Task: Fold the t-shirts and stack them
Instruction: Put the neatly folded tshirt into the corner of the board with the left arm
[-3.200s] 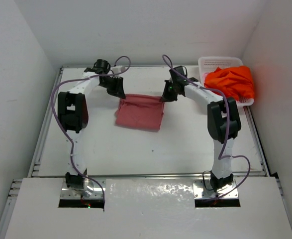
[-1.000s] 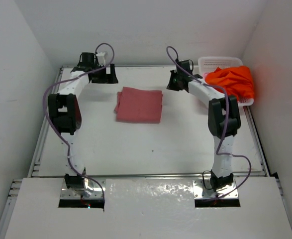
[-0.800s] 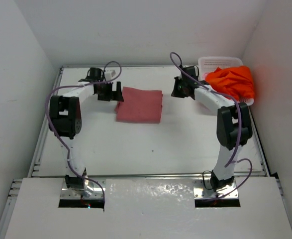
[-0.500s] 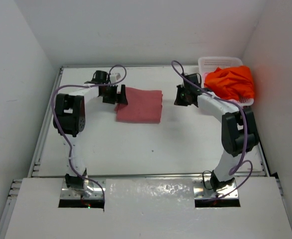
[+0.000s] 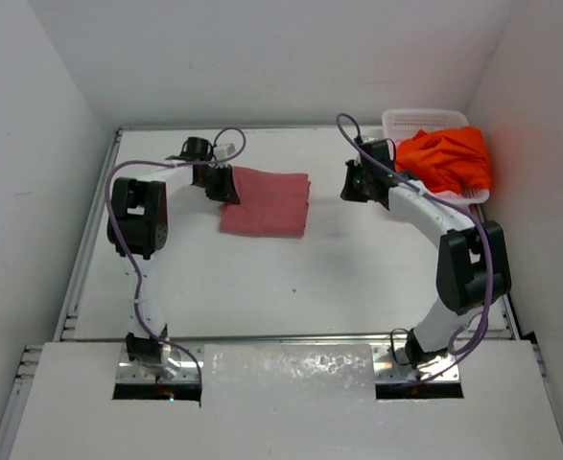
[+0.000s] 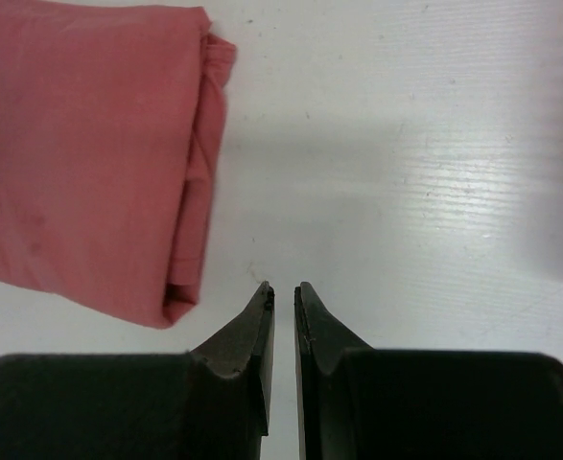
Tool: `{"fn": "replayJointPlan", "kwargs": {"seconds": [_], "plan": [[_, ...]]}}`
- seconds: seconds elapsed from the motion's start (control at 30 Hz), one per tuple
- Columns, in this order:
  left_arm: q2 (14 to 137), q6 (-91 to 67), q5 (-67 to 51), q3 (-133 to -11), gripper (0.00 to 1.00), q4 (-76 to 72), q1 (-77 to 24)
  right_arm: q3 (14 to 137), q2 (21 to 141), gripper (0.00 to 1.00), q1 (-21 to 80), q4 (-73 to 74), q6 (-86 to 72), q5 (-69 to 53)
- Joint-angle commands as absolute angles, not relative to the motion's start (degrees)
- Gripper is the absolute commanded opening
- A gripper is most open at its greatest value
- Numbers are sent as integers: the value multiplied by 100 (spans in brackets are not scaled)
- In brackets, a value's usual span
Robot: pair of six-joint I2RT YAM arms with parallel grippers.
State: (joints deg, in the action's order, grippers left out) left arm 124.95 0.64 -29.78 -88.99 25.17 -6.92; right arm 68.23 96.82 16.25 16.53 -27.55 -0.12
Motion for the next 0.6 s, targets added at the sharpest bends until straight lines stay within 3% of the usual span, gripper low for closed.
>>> {"fn": "replayJointPlan", "kwargs": {"seconds": [0.0,0.17,0.4,0.57], "plan": [[12568,254,-2848,-9377,0,2811,-221,6803,9448,11,1635,1626,-2584,176],[13033,1123,-2278,-10580,0,3515,526,6811,9343,11,1635,1740,-2426,272],[14464,1872,-1328,-13196,0,4157,1326,6943,9281,11,1635,1881,-2197,351],[14643,2056,-915,-13237,0,3062,1678,7136,9308,11,1635,2100,-1996,422]]}}
